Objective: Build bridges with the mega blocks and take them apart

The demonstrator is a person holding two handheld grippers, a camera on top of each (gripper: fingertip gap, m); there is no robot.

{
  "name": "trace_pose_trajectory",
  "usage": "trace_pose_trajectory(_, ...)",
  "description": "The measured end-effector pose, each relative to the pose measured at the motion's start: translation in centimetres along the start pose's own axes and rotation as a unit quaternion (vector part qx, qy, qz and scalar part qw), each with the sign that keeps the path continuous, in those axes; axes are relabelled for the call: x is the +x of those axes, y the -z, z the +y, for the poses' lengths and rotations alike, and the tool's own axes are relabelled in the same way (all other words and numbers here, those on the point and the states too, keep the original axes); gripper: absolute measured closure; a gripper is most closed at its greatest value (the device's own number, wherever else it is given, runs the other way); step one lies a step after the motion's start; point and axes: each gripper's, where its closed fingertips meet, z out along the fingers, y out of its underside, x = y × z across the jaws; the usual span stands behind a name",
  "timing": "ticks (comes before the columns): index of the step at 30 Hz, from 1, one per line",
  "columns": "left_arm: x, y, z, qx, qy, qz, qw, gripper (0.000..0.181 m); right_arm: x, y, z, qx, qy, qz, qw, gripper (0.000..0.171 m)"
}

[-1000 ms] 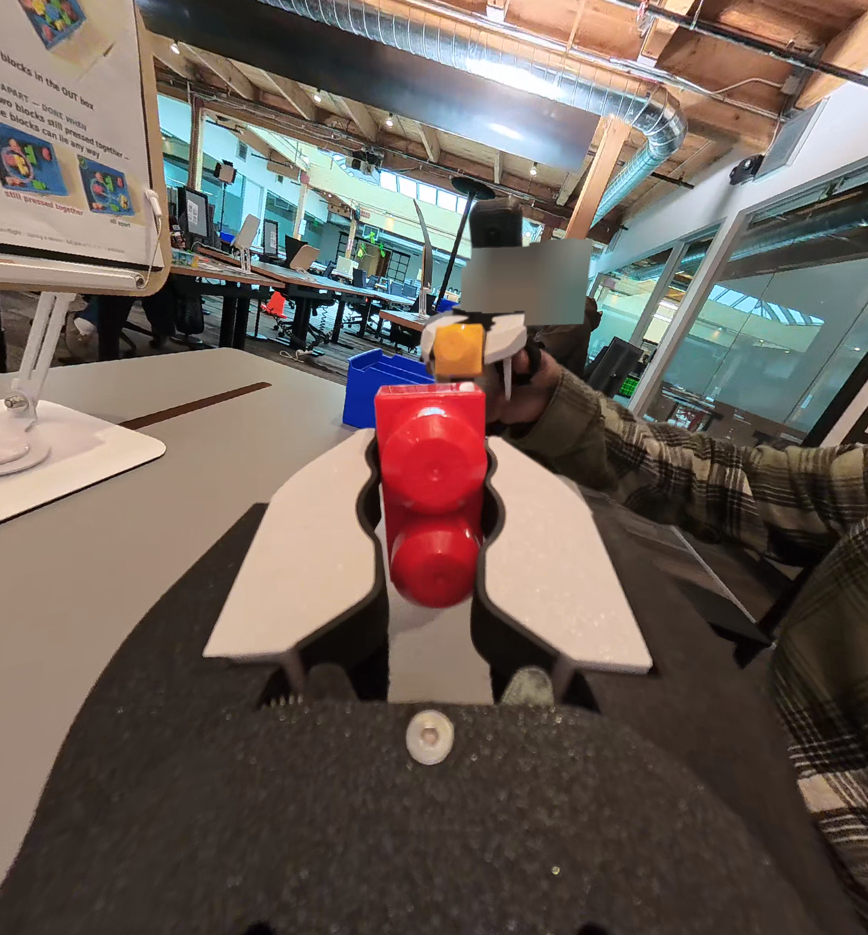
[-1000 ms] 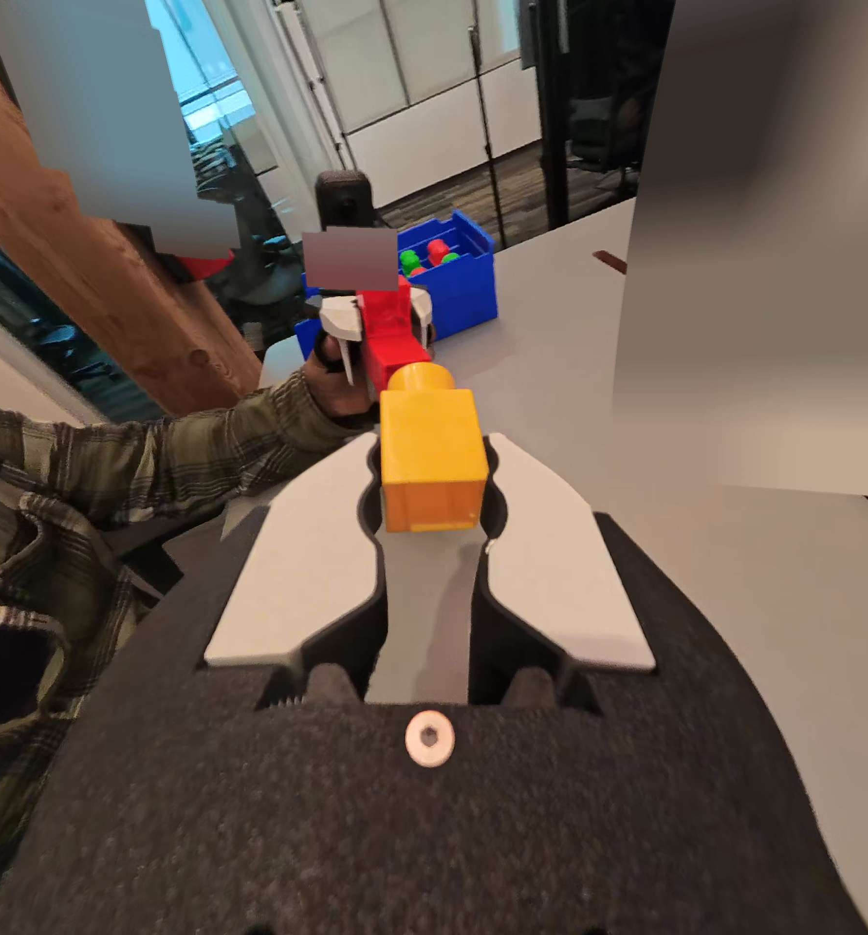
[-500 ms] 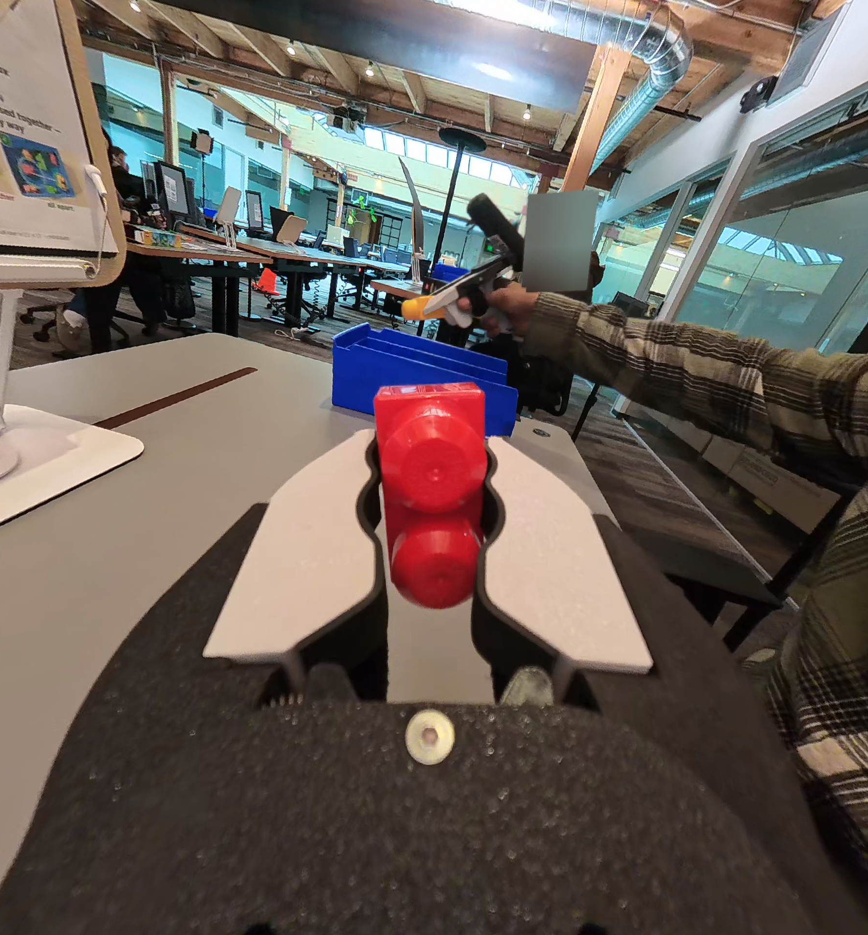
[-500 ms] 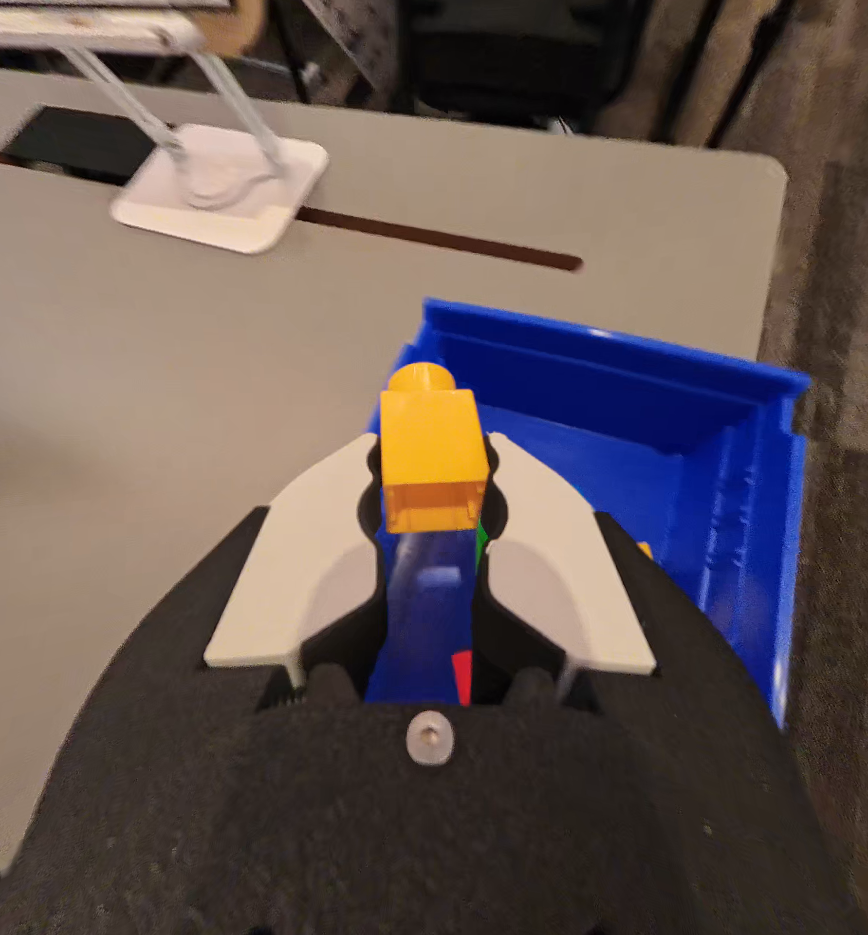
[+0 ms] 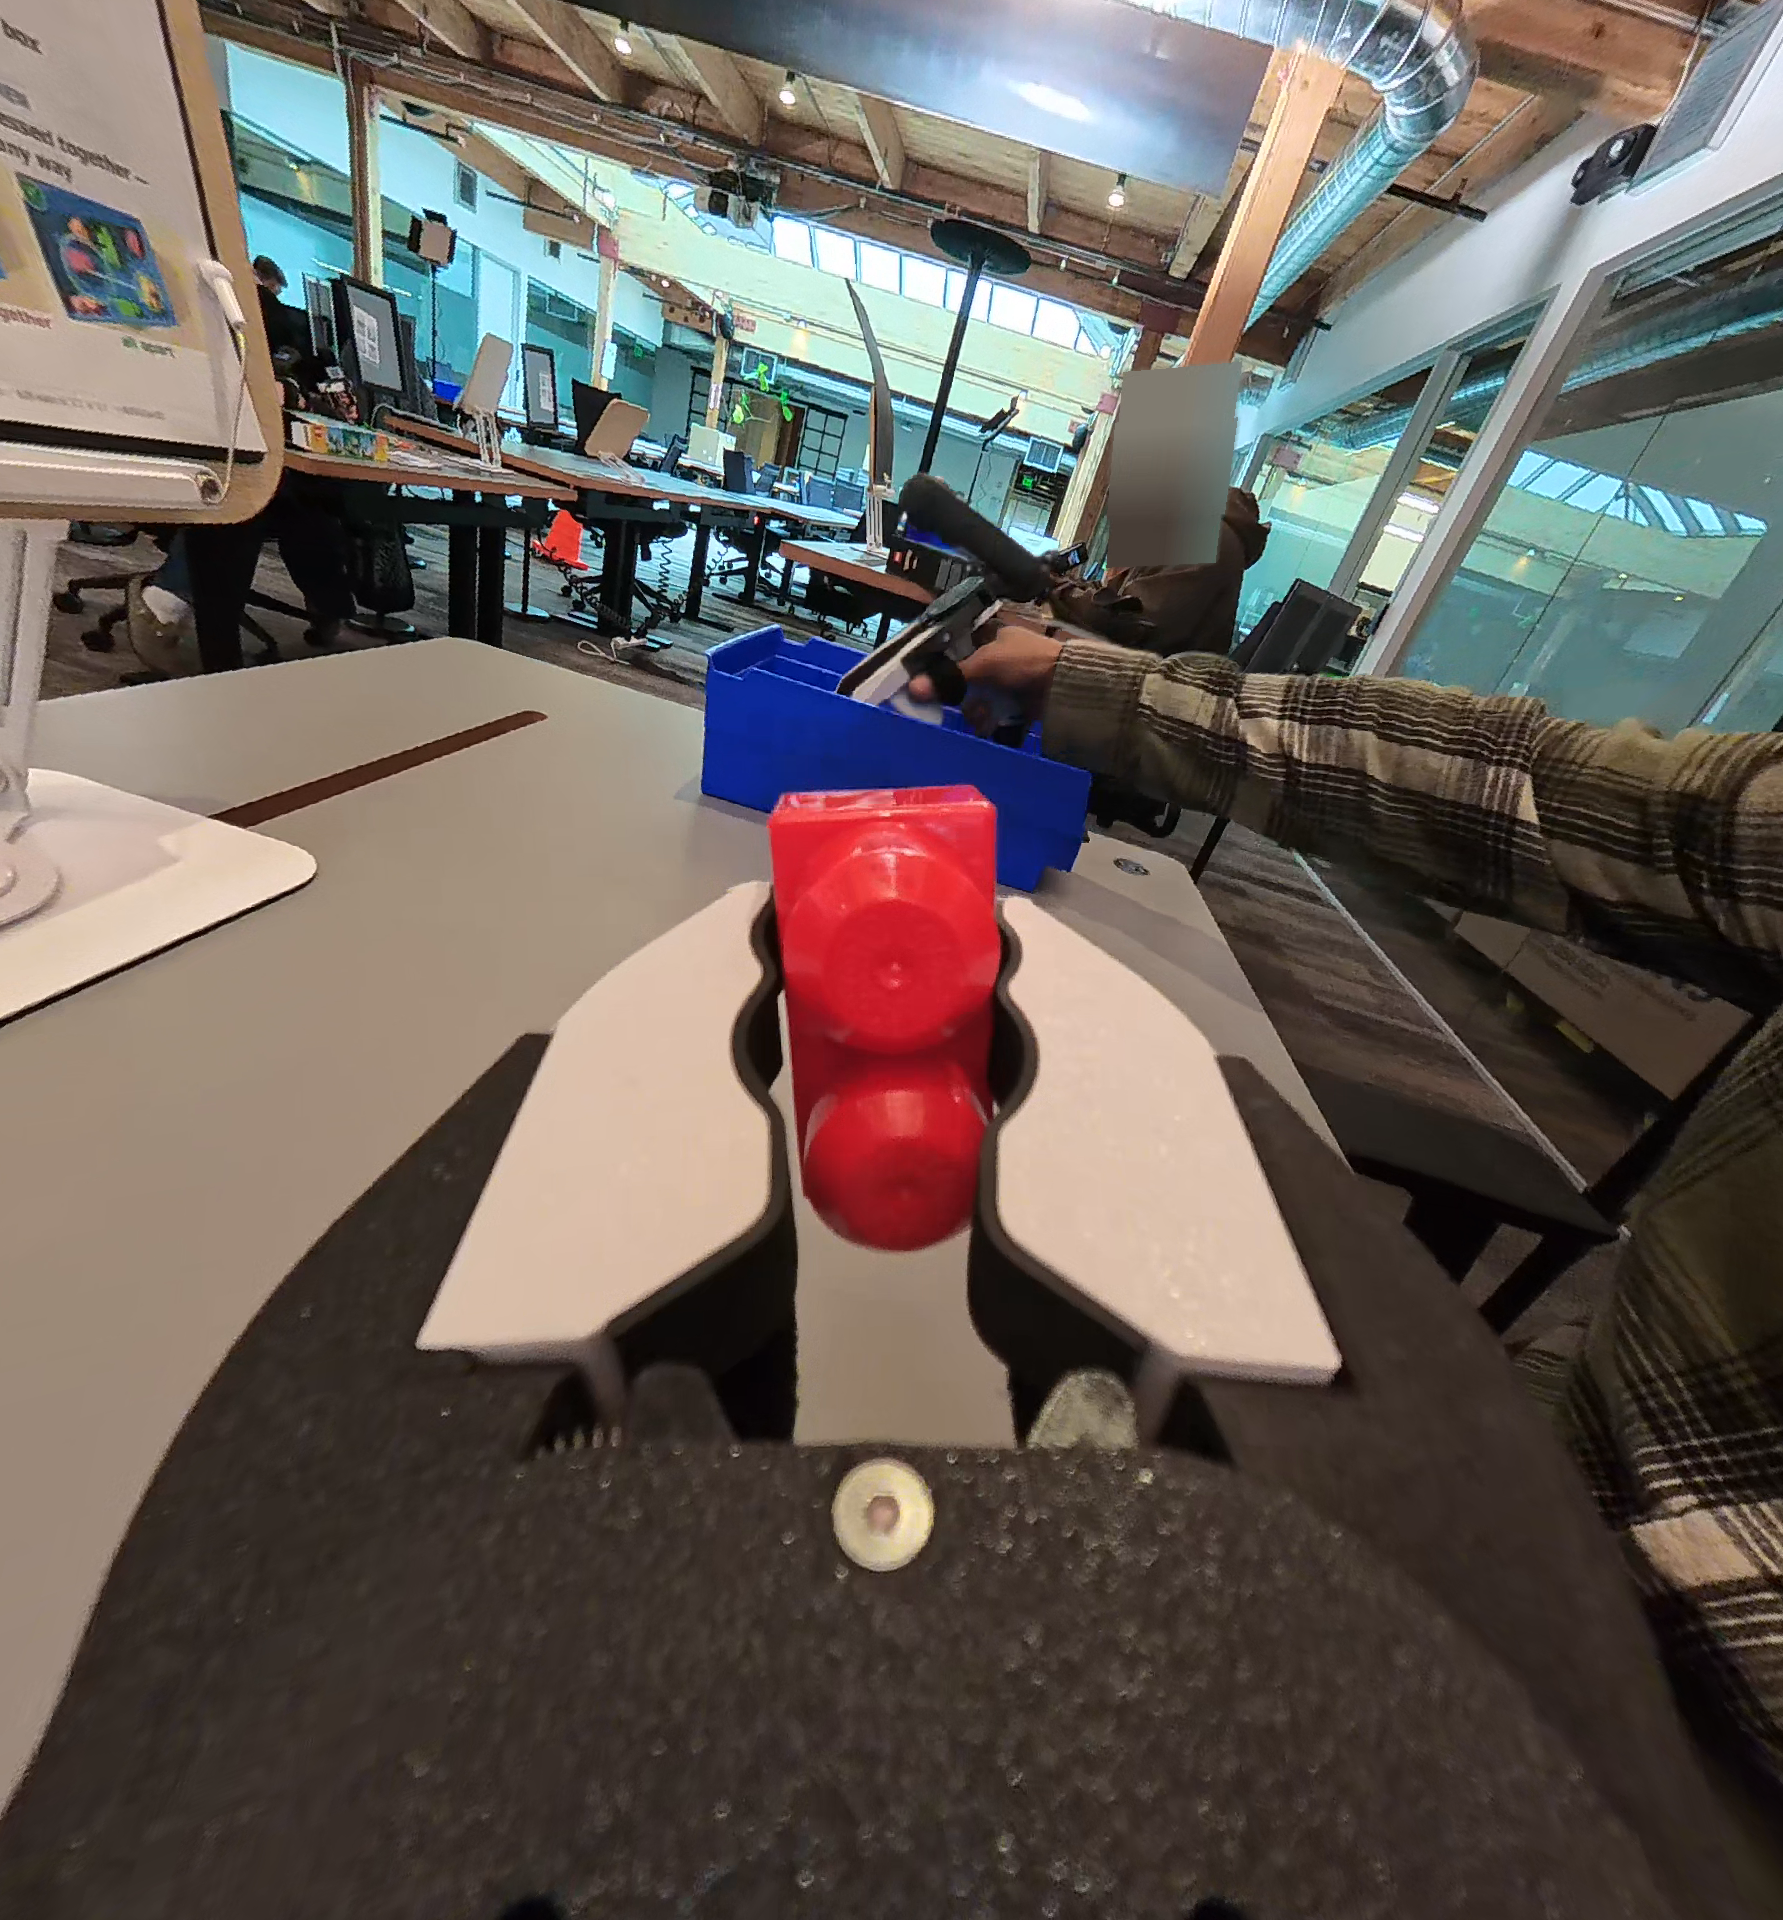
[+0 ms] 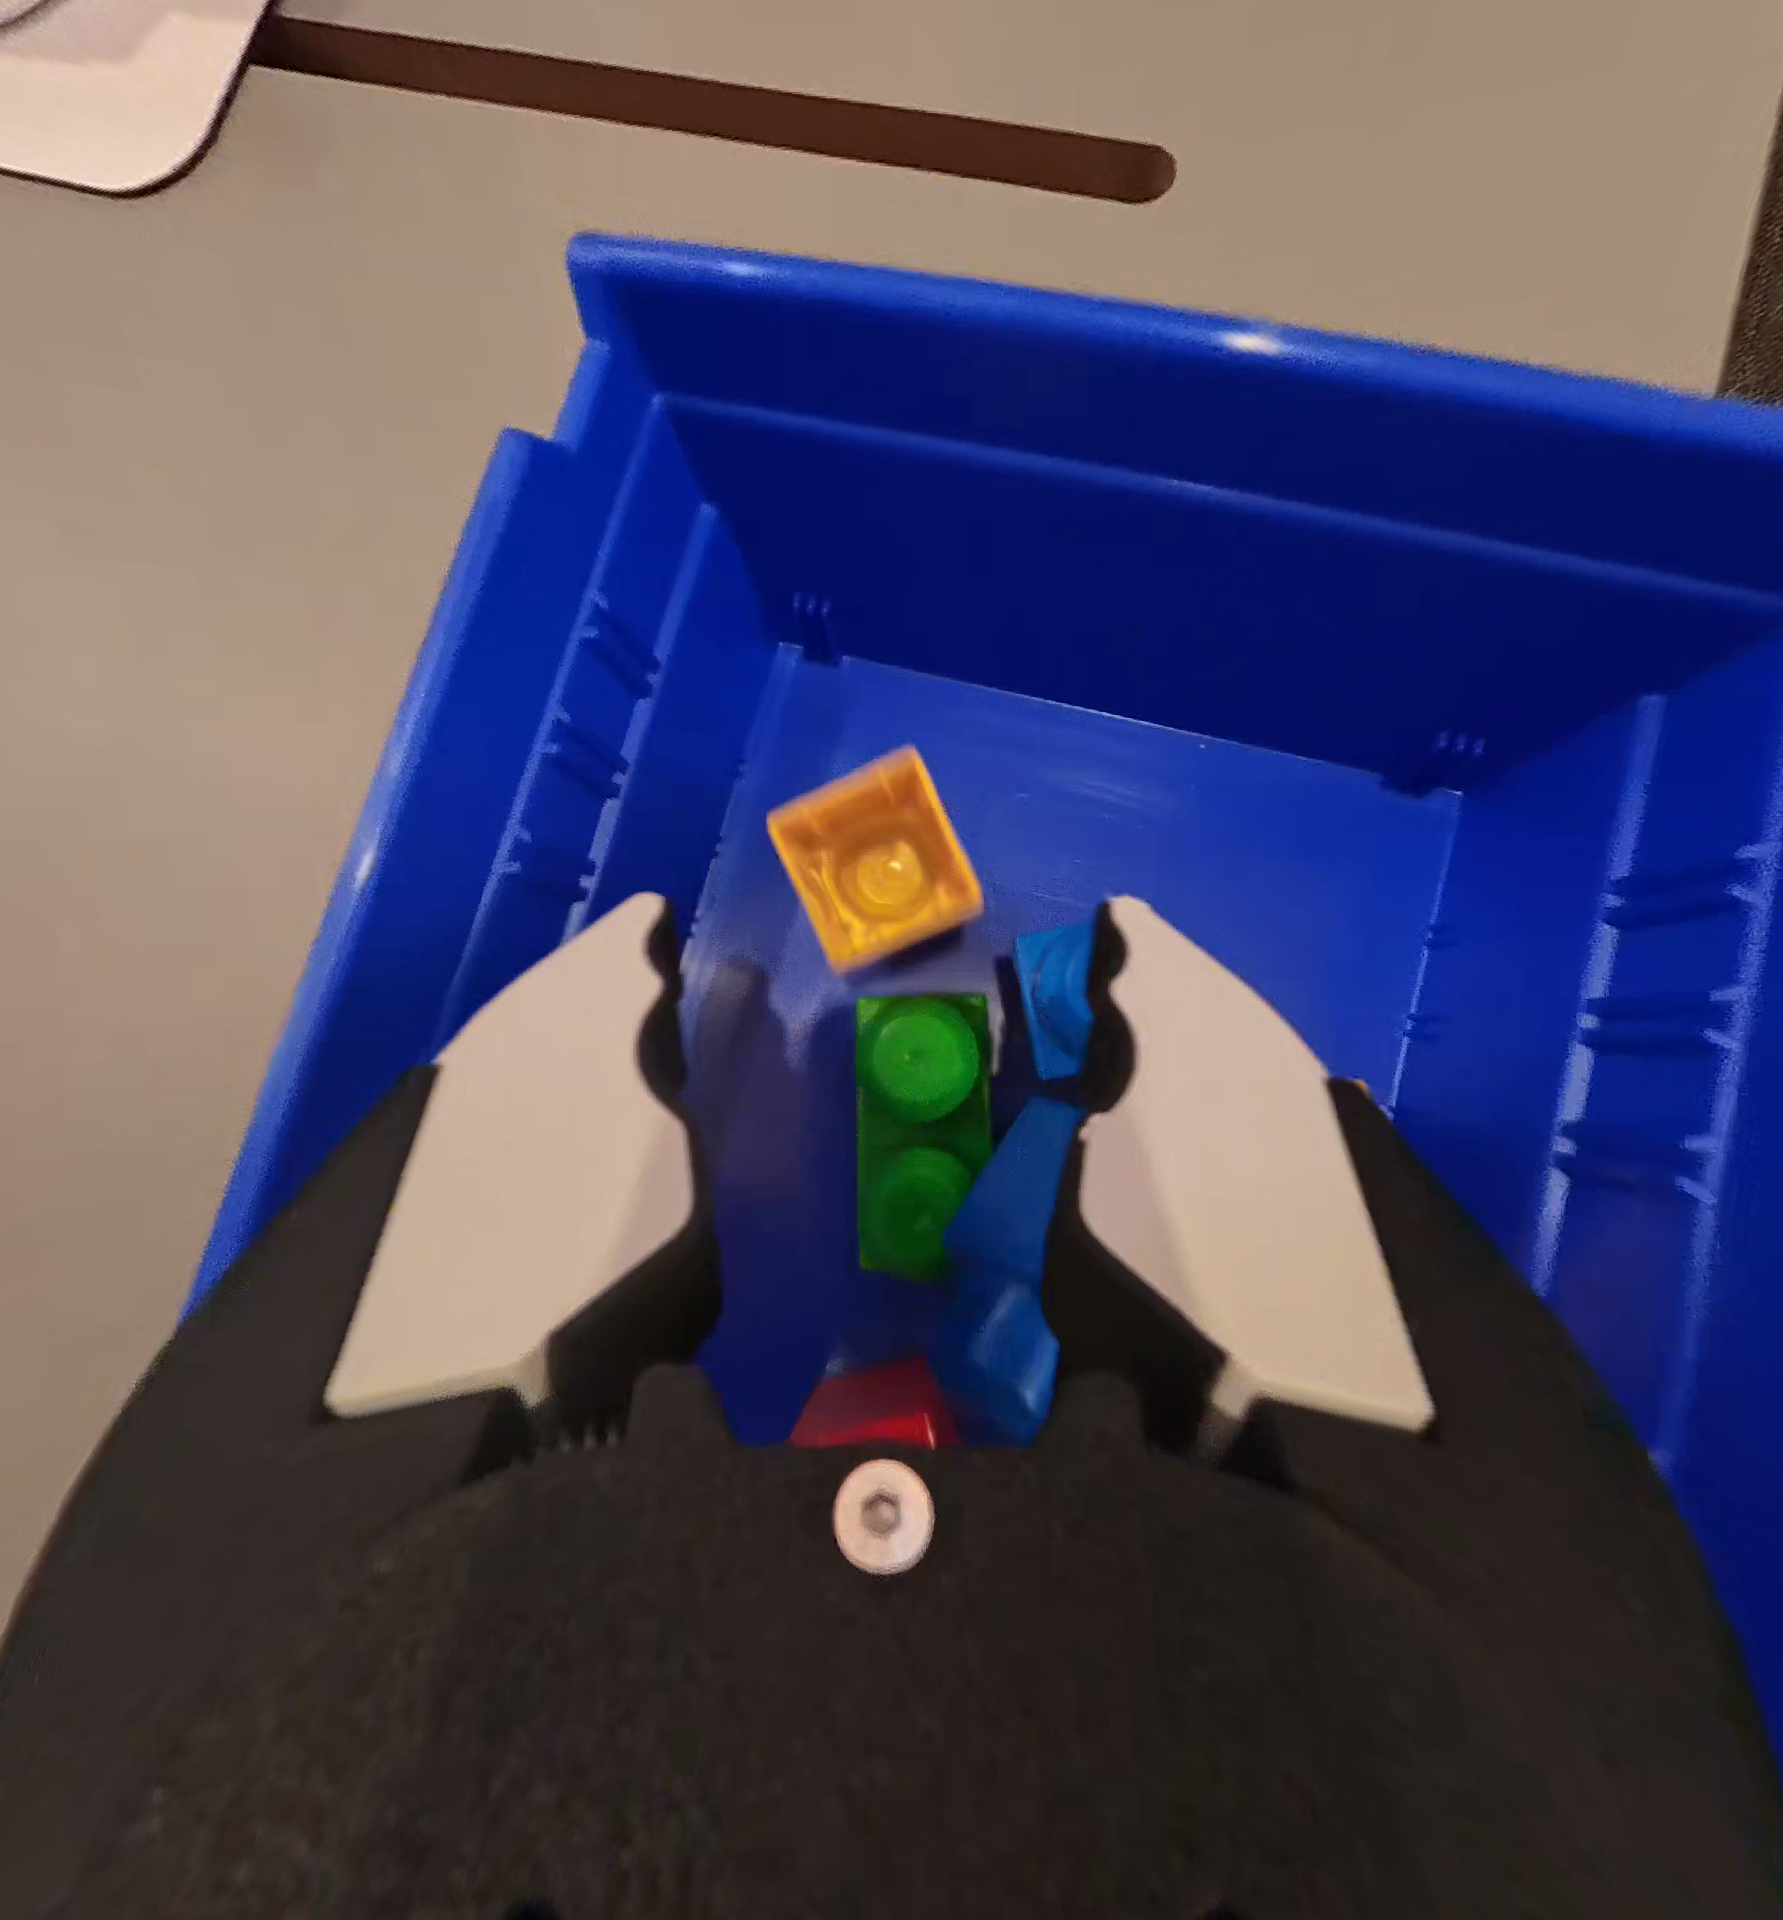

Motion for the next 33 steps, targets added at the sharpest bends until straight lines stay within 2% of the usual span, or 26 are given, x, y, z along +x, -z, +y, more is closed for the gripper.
trace_pose_trajectory(2,0.0,0.1,-0.1,0.004,0.001,0.0,1.0,0.145,-0.3,1.9,-1.2,0.015,0.024,0.006,1.0,0.085)
trace_pose_trajectory(4,0.0,0.1,-0.2,0.007,0.004,0.002,1.0,0.145,-1.6,4.8,-3.6,0.055,0.067,0.013,0.996,0.085)
trace_pose_trajectory(6,0.1,0.1,-0.3,0.009,0.006,0.005,1.0,0.145,-4.7,7.6,-6.4,0.105,0.118,-0.003,0.988,0.085)
trace_pose_trajectory(8,0.3,-0.1,-0.4,0.01,0.004,0.009,1.0,0.145,-9.8,9.6,-8.8,0.154,0.174,-0.046,0.971,0.085)
trace_pose_trajectory(10,0.6,-0.2,-0.5,0.012,0.002,0.014,1.0,0.145,-16.1,9.9,-9.9,0.177,0.231,-0.1,0.951,0.08)
trace_pose_trajectory(13,0.9,-0.3,-0.6,0.017,0.003,0.02,1.0,0.145,-26.7,8.2,-9.4,0.192,0.299,-0.209,0.911,0.07)
trace_pose_trajectory(17,1.1,-0.2,-0.9,0.028,0.01,0.03,0.999,0.145,-39.2,5.3,-7.4,0.211,0.316,-0.37,0.848,0.067)
trace_pose_trajectory(22,1.4,0.1,-1.4,0.044,0.013,0.038,0.998,0.145,-47.6,1.3,-6.0,0.211,0.295,-0.466,0.807,0.077)
trace_pose_trajectory(29,1.7,0.0,-1.5,0.049,0.015,0.047,0.998,0.145,-52.2,-0.4,-5.4,0.202,0.258,-0.532,0.781,0.1)
trace_pose_trajectory(30,1.8,-0.1,-1.5,0.048,0.016,0.049,0.997,0.145,-52.4,-0.5,-5.4,0.201,0.259,-0.535,0.779,0.108)
trace_pose_trajectory(31,1.9,-0.2,-1.4,0.047,0.014,0.051,0.998,0.145,-52.7,-0.2,-5.4,0.203,0.258,-0.547,0.77,0.129)
trace_pose_trajectory(33,1.8,-0.1,-1.3,0.045,0.008,0.047,0.998,0.145,-52.8,-0.2,-5.4,0.192,0.258,-0.551,0.77,0.135)
